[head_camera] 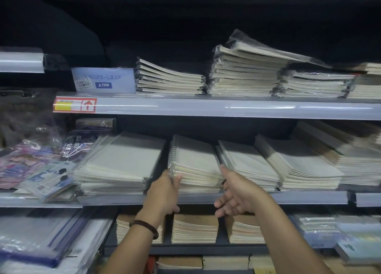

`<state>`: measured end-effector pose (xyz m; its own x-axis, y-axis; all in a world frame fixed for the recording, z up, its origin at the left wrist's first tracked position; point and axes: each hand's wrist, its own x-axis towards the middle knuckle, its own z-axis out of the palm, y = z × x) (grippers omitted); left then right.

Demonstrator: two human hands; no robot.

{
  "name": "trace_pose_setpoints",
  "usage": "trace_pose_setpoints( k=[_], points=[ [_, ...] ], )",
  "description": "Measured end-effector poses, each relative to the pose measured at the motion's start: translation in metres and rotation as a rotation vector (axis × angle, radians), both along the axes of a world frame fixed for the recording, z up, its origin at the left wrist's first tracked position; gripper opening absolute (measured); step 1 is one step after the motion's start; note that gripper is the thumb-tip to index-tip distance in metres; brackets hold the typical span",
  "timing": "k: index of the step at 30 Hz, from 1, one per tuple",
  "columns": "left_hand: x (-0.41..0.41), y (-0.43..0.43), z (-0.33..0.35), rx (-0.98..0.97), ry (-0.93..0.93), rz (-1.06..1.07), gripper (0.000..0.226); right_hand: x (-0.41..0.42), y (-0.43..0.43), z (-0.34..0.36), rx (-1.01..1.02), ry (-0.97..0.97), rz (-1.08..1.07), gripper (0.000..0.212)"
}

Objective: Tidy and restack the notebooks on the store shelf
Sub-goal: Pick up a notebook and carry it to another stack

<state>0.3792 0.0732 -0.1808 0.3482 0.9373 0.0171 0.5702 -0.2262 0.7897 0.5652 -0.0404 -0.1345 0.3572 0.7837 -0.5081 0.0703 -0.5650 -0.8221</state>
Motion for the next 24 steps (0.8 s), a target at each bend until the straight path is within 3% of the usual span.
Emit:
trace_pose_setpoints(
  k=[3, 8, 11, 14, 16, 19, 24],
  points=[
    [0.001, 0.003, 0.008, -0.145, 0.011, -0.052, 0.054, 0.0, 0.006, 0.005, -0.015, -0.04, 0.063, 0.099],
    [0.005, 0.0, 0.013, -0.153, 0.082, -0.05, 0.052, 0.009, 0.01, 0.002, 0.026, -0.002, 0.073, 0.097],
    [0.005, 0.0, 0.015, -0.13, 0.101, -0.036, 0.048, 0.01, 0.009, -0.002, 0.017, 0.056, 0.079, 0.068],
    [0.001, 0.001, 0.012, -0.17, 0.005, -0.049, 0.049, 0.011, 0.004, 0.0, 0.022, 0.041, 0.1, 0.067],
    [-0.004, 0.002, 0.01, -0.151, -0.003, -0.064, 0.043, 0.012, 0.002, 0.0, 0.01, -0.096, 0.113, 0.062],
    [-0.009, 0.005, 0.003, -0.052, 0.056, -0.085, 0.026, 0.004, 0.001, -0.012, 0.07, -0.347, 0.035, 0.036],
    [-0.007, 0.009, -0.007, 0.16, 0.201, -0.013, 0.019, -0.01, 0.006, -0.043, 0.191, -0.614, -0.087, 0.027]
  ],
)
